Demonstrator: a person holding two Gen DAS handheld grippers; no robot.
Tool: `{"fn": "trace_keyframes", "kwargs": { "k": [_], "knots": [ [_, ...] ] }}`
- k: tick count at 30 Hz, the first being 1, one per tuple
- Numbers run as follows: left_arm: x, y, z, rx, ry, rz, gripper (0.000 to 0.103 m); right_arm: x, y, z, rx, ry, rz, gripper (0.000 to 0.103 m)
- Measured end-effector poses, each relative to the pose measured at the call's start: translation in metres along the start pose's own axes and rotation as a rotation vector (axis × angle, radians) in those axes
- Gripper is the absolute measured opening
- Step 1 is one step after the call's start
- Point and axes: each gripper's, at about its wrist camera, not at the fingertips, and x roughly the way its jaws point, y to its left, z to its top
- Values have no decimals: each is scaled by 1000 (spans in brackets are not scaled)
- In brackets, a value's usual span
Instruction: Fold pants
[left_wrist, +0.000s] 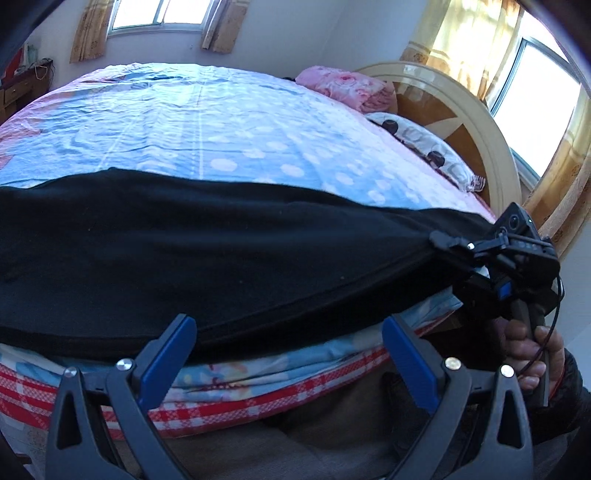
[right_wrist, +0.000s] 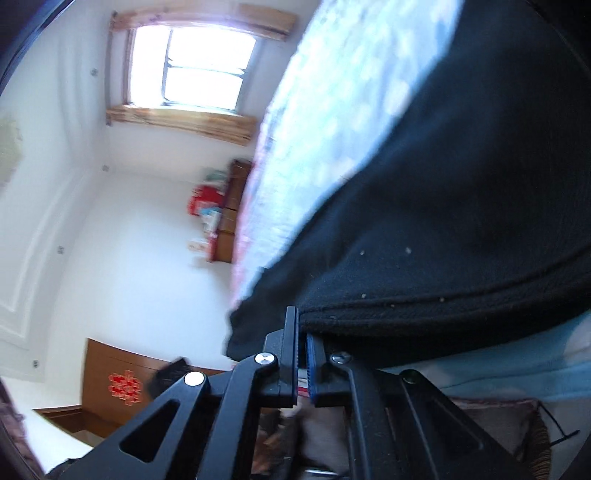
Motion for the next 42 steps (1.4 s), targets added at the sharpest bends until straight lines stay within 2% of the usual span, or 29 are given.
{"fn": "trace_keyframes", "kwargs": {
  "k": [6,10,12,13,15,16,19,22,24,26,28,29,31,32,33,35,37,39,41,42],
  "knots": [
    [4,-4,-4,0,37,-57,102,-5,10,-4,7,-1,67,4],
    [4,-7,-5,1,48,-147,102,-11,12,1,8,-11,72,4],
    [13,-6,-5,-14,82,-161,102,-7,19,2,-3,-7,94,4],
    [17,-4,-5,-26,99,-146,102,-8,21,2,-11,-2,101,4],
    [16,-1,-5,-39,93,-71,99,-4,23,1,-30,14,84,4],
    [11,1,-4,-38,77,-9,96,-4,21,0,-30,32,55,4],
    [-3,-4,-3,16,58,69,96,-1,-1,-12,-15,77,-94,4],
    [-17,-14,2,83,25,91,96,6,-32,-24,46,154,-216,7],
    [-27,-21,14,131,-30,99,98,10,-47,-26,138,235,-222,8],
    [-27,-20,31,147,-67,139,98,7,-41,-28,130,284,-244,9],
    [-20,-17,49,141,-83,172,98,-5,-12,-27,5,264,-216,9],
    [-15,-16,59,140,-90,164,98,-14,11,-22,-95,224,-200,9],
    [-4,-15,72,152,-100,141,98,-32,45,-8,-246,100,-214,9],
    [8,-14,76,159,-88,162,98,-38,56,2,-290,41,-222,9],
    [19,-13,77,165,-69,197,98,-42,62,16,-320,-11,-248,9],
    [48,-8,71,160,-6,268,97,-36,64,40,-344,-57,-342,9],
    [68,0,59,149,60,314,96,-12,64,57,-412,-40,-431,9],
    [73,3,45,150,89,346,96,17,57,61,-486,-14,-533,9],
    [70,-6,32,221,81,378,97,42,31,61,-417,99,-593,9],
    [68,-9,28,240,79,377,97,41,21,58,-366,94,-557,9]
  ]
}}
